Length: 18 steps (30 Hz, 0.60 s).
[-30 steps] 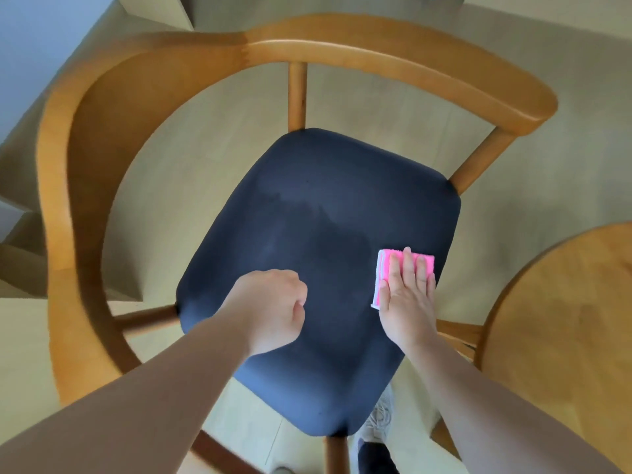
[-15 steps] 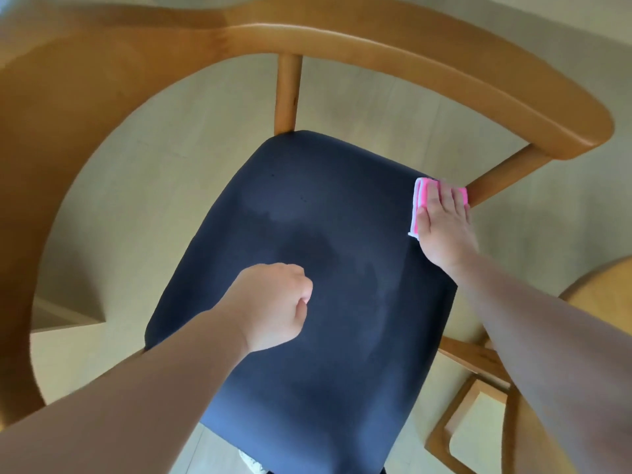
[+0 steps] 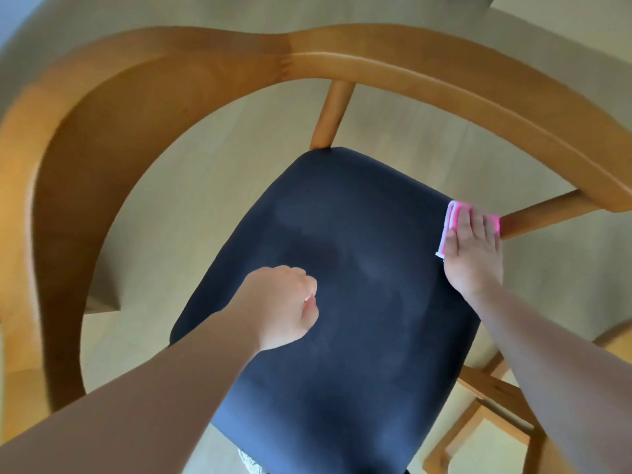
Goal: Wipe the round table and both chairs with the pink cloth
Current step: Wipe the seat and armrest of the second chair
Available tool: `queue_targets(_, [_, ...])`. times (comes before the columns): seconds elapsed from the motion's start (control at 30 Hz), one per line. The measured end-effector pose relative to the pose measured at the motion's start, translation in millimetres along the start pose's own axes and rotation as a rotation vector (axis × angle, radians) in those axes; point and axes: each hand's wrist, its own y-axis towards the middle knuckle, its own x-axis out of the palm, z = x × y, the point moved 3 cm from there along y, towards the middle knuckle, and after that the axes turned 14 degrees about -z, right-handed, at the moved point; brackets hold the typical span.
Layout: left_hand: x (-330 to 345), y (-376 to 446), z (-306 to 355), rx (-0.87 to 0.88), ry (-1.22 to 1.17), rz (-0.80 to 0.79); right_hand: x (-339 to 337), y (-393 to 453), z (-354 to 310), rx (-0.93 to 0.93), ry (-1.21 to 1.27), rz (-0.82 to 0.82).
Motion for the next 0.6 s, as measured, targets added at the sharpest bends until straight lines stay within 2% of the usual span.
queue_targets(0.37, [-17.8,13.1,-14.5,-0.176,-0.104,-0.014,29.9,-76.3,-45.0,-0.399,-0.299,-0.096])
queue_targets(0.47, [-14.9,12.2,-13.8,-0.170,-0.057,-0.036,49.8,-102.4,-71.0,-0.605,-0.322,-0.140])
queue_targets(0.6, [-8.0,9.2,-6.2,-0.134,-0.016,-0.044,53.4,-106.0,-74.9,-0.656,-0.323,-0.104])
